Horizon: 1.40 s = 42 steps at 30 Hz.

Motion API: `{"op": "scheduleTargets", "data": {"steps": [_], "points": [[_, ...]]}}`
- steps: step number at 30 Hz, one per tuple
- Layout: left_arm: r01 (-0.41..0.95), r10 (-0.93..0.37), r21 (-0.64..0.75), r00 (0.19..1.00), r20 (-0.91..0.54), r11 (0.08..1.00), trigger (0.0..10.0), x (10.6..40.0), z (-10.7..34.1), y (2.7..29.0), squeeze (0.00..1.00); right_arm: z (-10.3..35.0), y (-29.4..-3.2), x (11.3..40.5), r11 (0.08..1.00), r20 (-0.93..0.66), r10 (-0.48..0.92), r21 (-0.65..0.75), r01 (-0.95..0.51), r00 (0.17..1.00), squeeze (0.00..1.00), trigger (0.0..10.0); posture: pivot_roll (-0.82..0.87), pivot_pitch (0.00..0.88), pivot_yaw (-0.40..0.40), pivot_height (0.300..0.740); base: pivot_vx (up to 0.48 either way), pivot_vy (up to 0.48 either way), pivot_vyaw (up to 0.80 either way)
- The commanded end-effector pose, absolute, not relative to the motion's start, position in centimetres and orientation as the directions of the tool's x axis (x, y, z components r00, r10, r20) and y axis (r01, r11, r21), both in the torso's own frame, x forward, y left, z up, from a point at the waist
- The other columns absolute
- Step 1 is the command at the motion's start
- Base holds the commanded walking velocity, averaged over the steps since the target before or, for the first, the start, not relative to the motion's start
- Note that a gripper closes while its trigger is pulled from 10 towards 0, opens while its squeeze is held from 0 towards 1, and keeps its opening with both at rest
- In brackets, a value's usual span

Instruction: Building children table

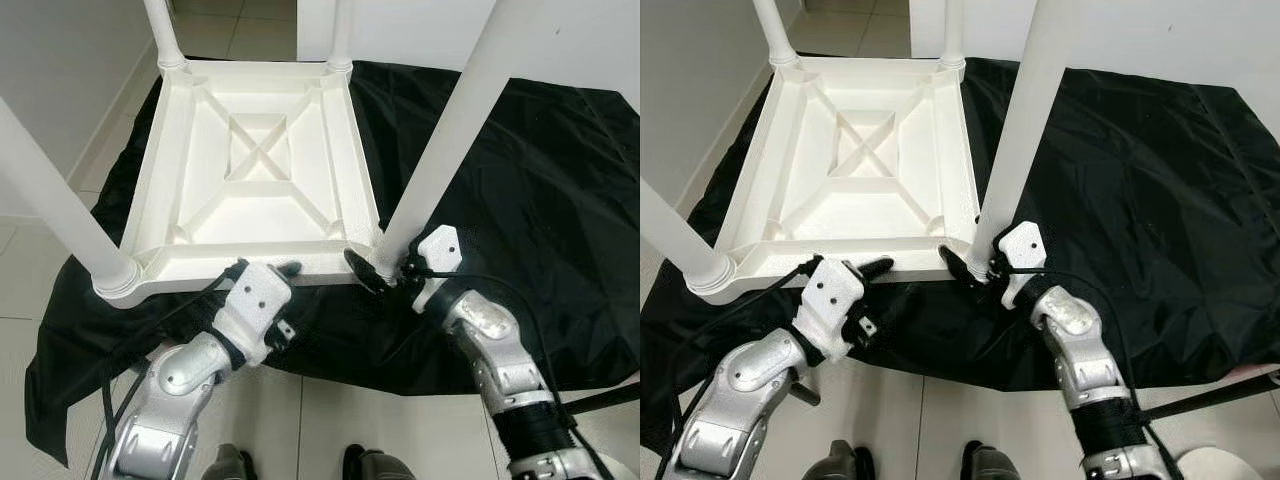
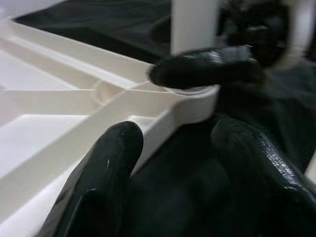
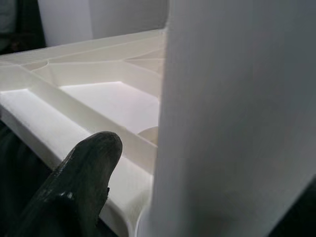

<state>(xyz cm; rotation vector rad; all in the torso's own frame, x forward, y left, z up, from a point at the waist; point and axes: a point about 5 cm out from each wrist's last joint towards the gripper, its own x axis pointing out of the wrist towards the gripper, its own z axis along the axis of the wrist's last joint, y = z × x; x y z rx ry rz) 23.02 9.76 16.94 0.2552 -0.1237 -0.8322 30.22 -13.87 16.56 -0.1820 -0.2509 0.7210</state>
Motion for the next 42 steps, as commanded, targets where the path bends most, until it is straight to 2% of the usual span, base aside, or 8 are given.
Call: {"op": "scheduleTargets", "data": {"steps": [1,4,6,18,22,23,25,42], "points": [[0.776,-0.799,0.258,0.601,-0.024,0.576,10.0,22.1,16.8,9.5,0.0,16.2,-14.6,30.4,0.715,0.123,0.692,-0.254,-0.651,0.712,0.0,10.0,-0.03,0.121,-0.001,0.74,0.0,0.0,0.0],[0.794,-0.814,0.25,0.58,-0.037,0.554,10.0,21.8,16.7,9.5,0.0,16.2,-14.8,30.5,0.698,0.103,0.706,-0.265,-0.665,0.7,0.0,10.0,-0.03,0.121,0.004,0.74,0.0,0.0,0.0],[0.813,-0.831,0.242,0.555,-0.043,0.53,10.0,21.7,16.8,9.4,0.0,15.9,-15.3,30.9,0.643,0.044,0.747,-0.302,-0.704,0.664,0.0,4.3,-0.03,0.117,0.005,0.74,0.0,0.0,0.0],[0.831,-0.846,0.236,0.53,-0.059,0.504,10.0,21.8,16.9,9.7,0.0,15.5,-16.2,31.6,0.573,-0.037,0.786,-0.332,-0.749,0.617,0.0,0.0,-0.03,0.125,-0.001,0.74,0.0,0.0,0.0],[0.828,-0.843,0.236,0.535,-0.06,0.509,10.0,22.0,17.0,9.7,0.0,15.3,-16.4,31.7,0.587,-0.042,0.776,-0.32,-0.744,0.63,0.0,2.2,-0.03,0.127,-0.001,0.74,0.0,0.0,0.0],[0.829,-0.844,0.236,0.533,-0.06,0.507,10.0,22.0,17.1,9.7,0.0,15.3,-16.4,31.8,0.591,-0.039,0.774,-0.314,-0.743,0.632,0.0,8.4,-0.03,0.127,-0.001,0.74,0.0,0.0,0.0],[0.83,-0.845,0.236,0.532,-0.06,0.506,10.0,22.0,17.1,9.7,0.0,15.4,-16.3,31.8,0.606,-0.023,0.769,-0.292,-0.74,0.639,0.0,10.0,-0.04,0.129,-0.002,0.74,0.0,0.0,0.0],[0.83,-0.846,0.236,0.531,-0.053,0.506,10.0,22.4,17.2,9.6,0.0,15.5,-13.3,30.3,0.908,0.144,0.416,-0.116,-0.402,0.898,0.0,10.0,-0.06,0.146,0.002,0.74,0.0,0.0,0.0]]}}
